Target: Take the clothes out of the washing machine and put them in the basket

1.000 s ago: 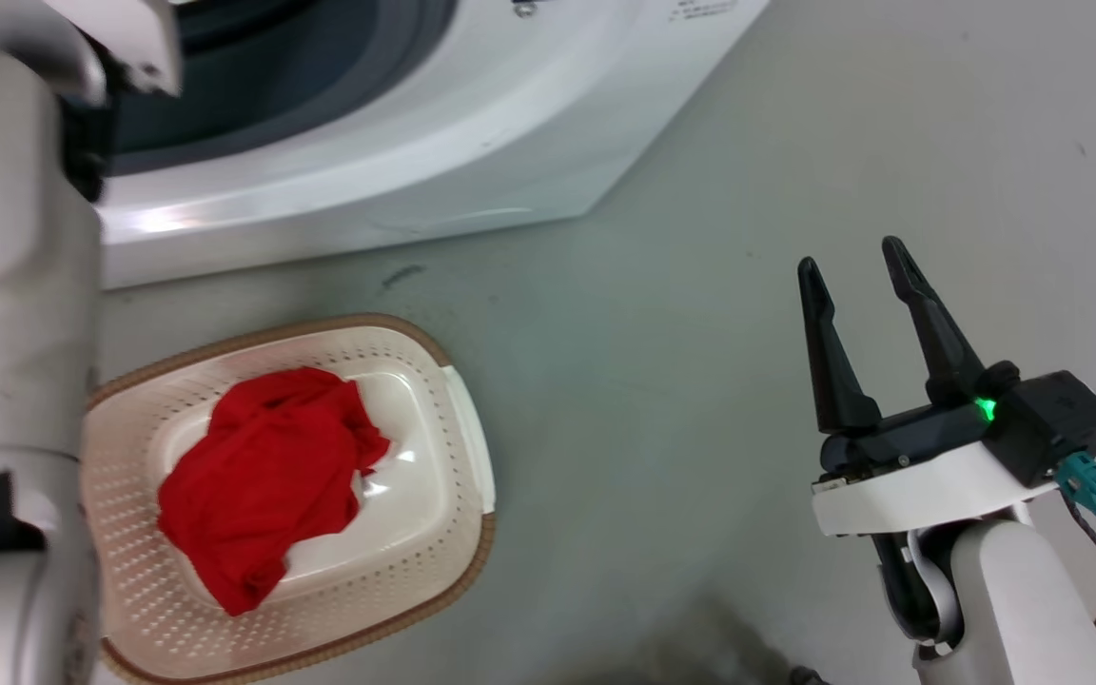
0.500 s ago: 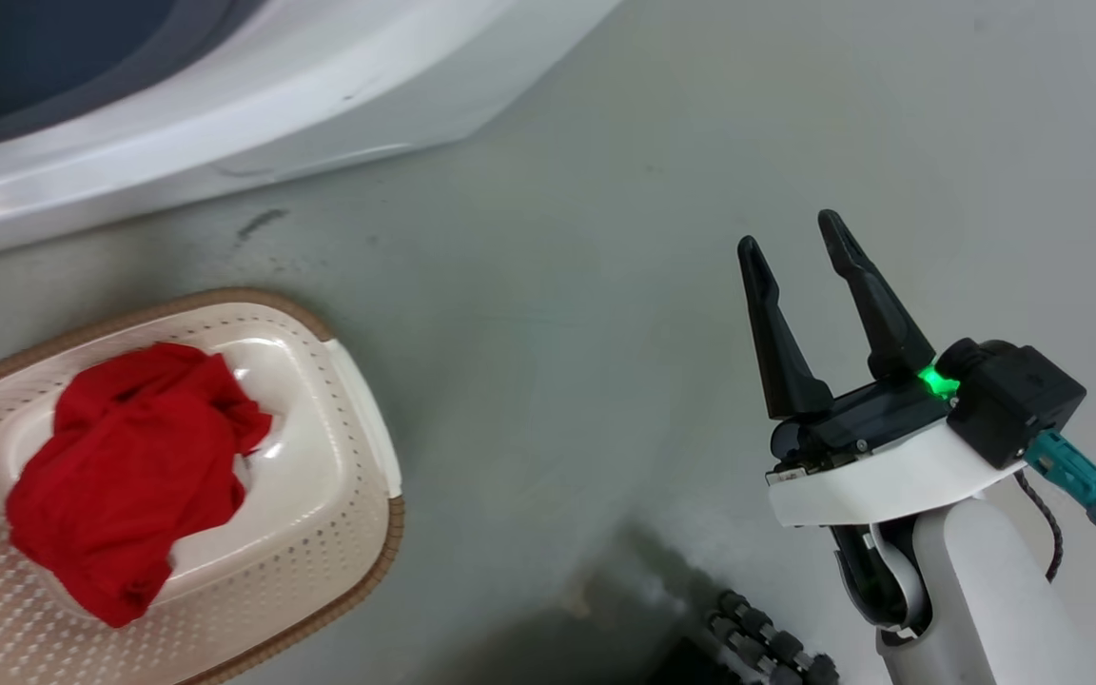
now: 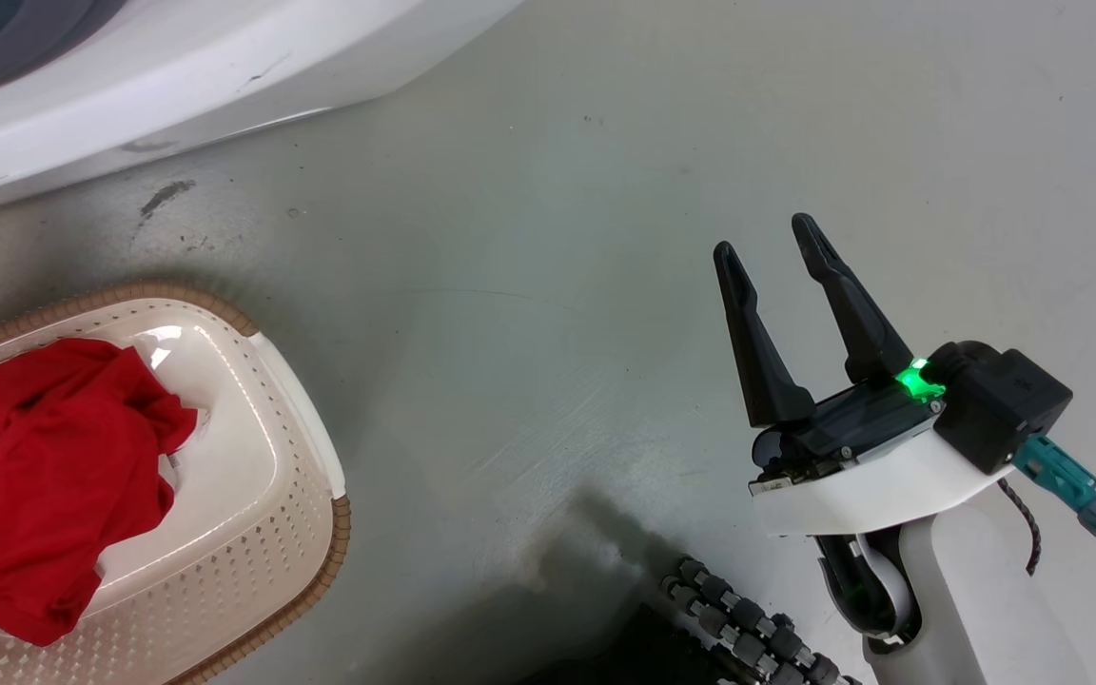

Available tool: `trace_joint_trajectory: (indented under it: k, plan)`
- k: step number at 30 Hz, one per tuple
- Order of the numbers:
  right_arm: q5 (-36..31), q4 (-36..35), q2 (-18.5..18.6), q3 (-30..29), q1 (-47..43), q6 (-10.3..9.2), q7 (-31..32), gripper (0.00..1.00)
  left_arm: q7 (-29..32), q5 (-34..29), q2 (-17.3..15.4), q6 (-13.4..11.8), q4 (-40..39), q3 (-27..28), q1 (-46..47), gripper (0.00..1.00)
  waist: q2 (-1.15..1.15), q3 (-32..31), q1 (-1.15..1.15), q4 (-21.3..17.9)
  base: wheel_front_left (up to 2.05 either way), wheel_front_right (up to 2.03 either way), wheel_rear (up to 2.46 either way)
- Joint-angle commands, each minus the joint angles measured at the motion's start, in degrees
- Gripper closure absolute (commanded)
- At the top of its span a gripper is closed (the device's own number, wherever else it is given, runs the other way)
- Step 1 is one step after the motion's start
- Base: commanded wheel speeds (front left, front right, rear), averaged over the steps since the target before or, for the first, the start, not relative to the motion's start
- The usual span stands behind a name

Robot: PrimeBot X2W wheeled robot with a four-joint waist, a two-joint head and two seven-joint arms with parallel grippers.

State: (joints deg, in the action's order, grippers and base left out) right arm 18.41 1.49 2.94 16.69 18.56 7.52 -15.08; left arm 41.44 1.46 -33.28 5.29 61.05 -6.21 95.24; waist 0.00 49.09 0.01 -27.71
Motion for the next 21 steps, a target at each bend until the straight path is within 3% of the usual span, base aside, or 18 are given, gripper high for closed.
trace_joint_trajectory:
  k: [1,2,3,4,13,21]
  plan:
    - [0.22,-0.27,-0.12,0.08,0.38,-0.06,-0.12,0.0,1.01,0.21,0.03,-0.53,-0.5,0.2,0.38,0.0,0.0,0.0,-0.01,-0.08,0.0,0.0,0.0]
    - [0.36,-0.26,-0.11,0.11,0.33,-0.06,-0.12,0.0,2.0,0.4,0.13,-0.88,-0.92,0.32,0.09,0.23,0.0,-0.02,-0.01,-0.13,0.0,0.0,0.0]
    - [0.53,-0.21,-0.11,0.14,0.29,-0.06,-0.12,0.0,2.73,0.9,0.28,-1.37,-1.5,0.58,-0.37,0.68,0.0,-0.09,-0.01,-0.16,0.0,0.0,0.0]
    - [0.59,-0.15,-0.11,0.12,0.29,-0.06,-0.12,0.0,3.23,0.96,0.32,-1.67,-2.2,0.65,-0.86,1.0,0.0,-0.14,-0.01,-0.18,0.0,0.0,0.0]
    - [0.79,0.16,-0.11,-0.66,0.71,-0.05,-0.12,0.0,2.27,3.23,0.68,-5.01,-10.97,2.27,-7.07,1.0,0.0,-1.21,-0.01,-0.04,0.0,0.0,0.0]
    - [-0.7,1.46,-0.1,-2.26,0.99,-0.06,-0.12,0.0,-13.05,4.76,2.53,-6.37,-17.65,2.8,-16.22,1.0,0.0,-5.84,-0.01,2.18,0.0,0.0,0.0]
